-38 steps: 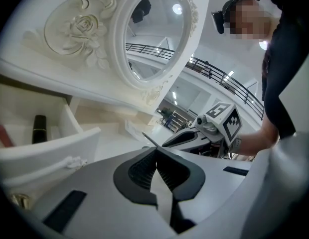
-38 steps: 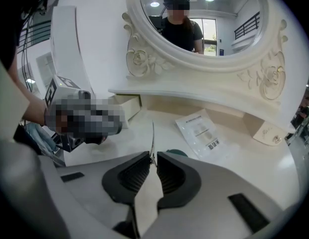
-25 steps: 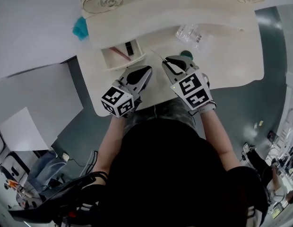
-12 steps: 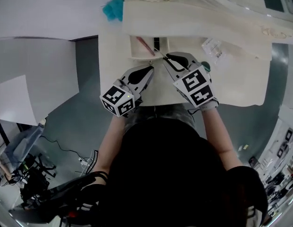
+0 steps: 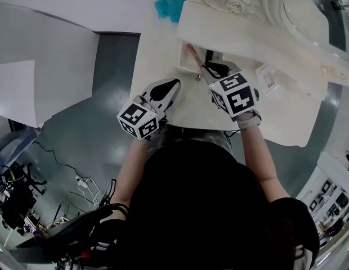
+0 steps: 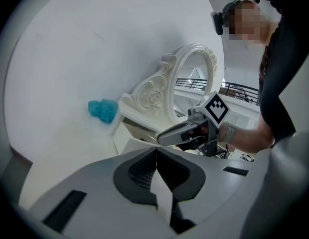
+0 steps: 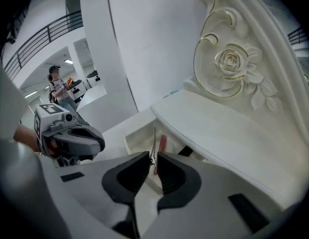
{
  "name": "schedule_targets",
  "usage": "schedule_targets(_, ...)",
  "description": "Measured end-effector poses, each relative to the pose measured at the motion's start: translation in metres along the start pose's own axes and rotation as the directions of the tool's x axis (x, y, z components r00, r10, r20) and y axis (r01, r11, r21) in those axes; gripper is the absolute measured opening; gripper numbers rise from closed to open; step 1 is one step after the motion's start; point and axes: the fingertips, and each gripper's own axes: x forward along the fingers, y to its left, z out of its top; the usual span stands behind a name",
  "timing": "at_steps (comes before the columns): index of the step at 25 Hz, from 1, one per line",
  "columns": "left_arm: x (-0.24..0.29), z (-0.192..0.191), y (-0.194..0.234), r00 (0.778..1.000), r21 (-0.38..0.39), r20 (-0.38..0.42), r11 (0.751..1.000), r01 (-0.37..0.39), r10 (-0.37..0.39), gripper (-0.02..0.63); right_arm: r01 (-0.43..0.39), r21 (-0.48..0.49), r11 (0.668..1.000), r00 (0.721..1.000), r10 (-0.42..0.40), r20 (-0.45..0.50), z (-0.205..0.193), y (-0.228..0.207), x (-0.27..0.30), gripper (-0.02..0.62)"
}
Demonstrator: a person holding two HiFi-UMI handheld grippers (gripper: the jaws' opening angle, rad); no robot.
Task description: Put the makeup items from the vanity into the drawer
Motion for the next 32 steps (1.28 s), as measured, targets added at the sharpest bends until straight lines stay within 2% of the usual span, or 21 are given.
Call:
schedule_targets(6, -0.01, 0.003, 0.009, 0.999, -0.012, 0.027, 1.0, -0.025, 0.025, 0.015, 0.013, -0.014, 1.0, 0.999, -0.014, -0.048, 0.008, 0.002, 0.013, 0.061)
schedule_targets(13, -0.016, 0.006, 0.016, 0.998, -0.014, 0.035, 0.999, -0.045, 0.045, 0.015, 0.016, -0.05, 0.999, 0.999, -0.018, -0.033, 0.014, 0.008, 0.016, 0.061)
schedule_targets(20, -0.009, 0.004, 0.011, 0.999, -0.007, 0.02, 1.0, -0.025, 0.025, 0.015, 0.022, -0.064, 0.998, 1.0, -0.023, -0.017, 0.009, 0.005, 0.009, 0.061)
schedule_targets(26, 0.0, 0.002, 0.002, 1.0, 0.004, -0.001, 1.0, 0.005, -0.005, 0.015, -0.019, -0.095, 0.995, 0.995, 0.028, 0.096, 0.014, 0.016, -0.007, 0.058)
schedule_targets(32, 0.009, 0.001, -0.009, 0.998, 0.023, -0.028, 0.999, 0.048, -0.047, 0.015, -0.027, -0.113, 0.993, 0.978, 0.05, 0.204, 0.018, 0.028, -0.028, 0.023)
